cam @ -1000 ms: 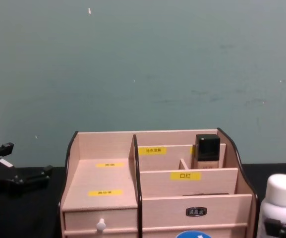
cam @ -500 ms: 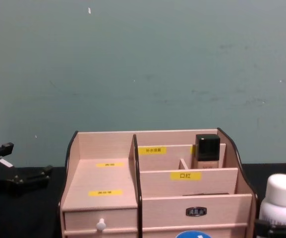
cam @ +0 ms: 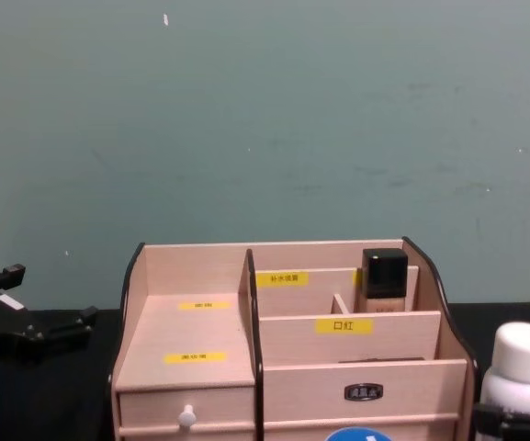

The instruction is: Pick up the facial cleanser and watermelon frost from the table and place them into the tiered storage box.

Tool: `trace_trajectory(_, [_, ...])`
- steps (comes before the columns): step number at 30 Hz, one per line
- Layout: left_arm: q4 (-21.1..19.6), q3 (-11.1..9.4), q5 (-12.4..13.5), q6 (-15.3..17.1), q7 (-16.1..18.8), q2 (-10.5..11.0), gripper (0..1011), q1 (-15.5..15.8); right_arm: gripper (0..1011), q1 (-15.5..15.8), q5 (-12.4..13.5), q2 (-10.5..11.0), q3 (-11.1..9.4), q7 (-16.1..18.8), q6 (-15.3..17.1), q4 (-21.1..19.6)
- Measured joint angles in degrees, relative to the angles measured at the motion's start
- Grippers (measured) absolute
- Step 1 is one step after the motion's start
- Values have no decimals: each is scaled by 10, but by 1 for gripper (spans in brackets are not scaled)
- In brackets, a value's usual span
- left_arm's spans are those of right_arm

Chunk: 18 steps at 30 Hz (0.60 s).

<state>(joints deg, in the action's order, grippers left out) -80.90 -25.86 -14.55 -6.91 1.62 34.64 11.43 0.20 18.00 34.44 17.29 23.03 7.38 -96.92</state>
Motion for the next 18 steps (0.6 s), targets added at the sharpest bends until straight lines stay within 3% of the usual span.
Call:
trace_trajectory(11, [0, 0, 0, 0, 0, 0, 1010, 0, 627, 1, 1, 0, 0, -1, 0, -1])
trace_trajectory(18, [0, 0, 0, 0, 0, 0, 1010, 0, 613, 1, 1, 1, 0, -1, 0, -1])
